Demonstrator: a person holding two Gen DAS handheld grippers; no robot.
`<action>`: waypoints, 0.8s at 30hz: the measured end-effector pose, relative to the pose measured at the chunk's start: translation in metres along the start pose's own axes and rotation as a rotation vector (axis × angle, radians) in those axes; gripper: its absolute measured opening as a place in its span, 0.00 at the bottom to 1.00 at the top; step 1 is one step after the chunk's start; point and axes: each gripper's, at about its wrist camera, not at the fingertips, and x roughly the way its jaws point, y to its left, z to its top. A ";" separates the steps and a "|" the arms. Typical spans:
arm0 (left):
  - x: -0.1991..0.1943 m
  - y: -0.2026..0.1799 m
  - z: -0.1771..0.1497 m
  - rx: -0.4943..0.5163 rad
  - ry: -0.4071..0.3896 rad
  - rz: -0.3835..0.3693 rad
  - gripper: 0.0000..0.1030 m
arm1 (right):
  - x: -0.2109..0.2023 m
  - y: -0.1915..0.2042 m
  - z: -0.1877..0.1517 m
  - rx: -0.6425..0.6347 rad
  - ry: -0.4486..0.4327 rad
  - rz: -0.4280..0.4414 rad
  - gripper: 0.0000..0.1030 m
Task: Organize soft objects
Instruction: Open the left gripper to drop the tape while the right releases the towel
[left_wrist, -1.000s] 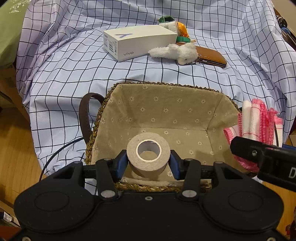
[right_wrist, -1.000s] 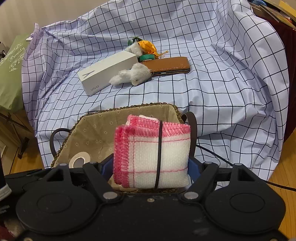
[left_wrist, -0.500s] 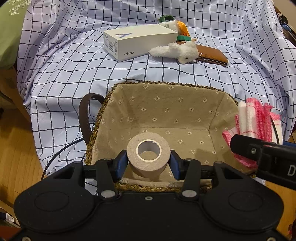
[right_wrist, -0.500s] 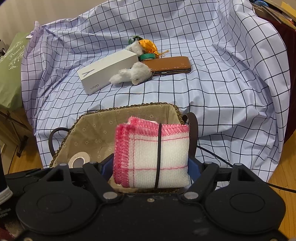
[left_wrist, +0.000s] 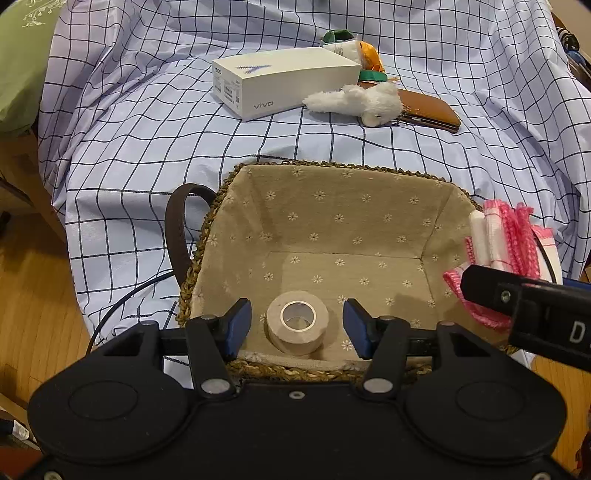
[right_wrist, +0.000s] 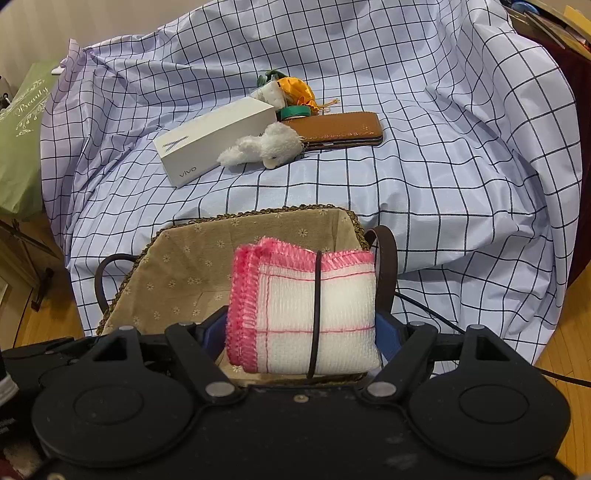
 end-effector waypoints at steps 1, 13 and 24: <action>0.000 0.000 0.000 -0.001 0.001 -0.001 0.53 | 0.000 0.000 0.000 0.001 0.000 0.001 0.76; -0.002 0.001 0.000 -0.006 -0.002 0.002 0.53 | -0.004 -0.001 0.001 0.016 -0.019 0.037 0.80; -0.003 0.001 0.000 -0.005 -0.004 0.003 0.54 | -0.001 -0.003 -0.001 0.021 -0.002 0.020 0.80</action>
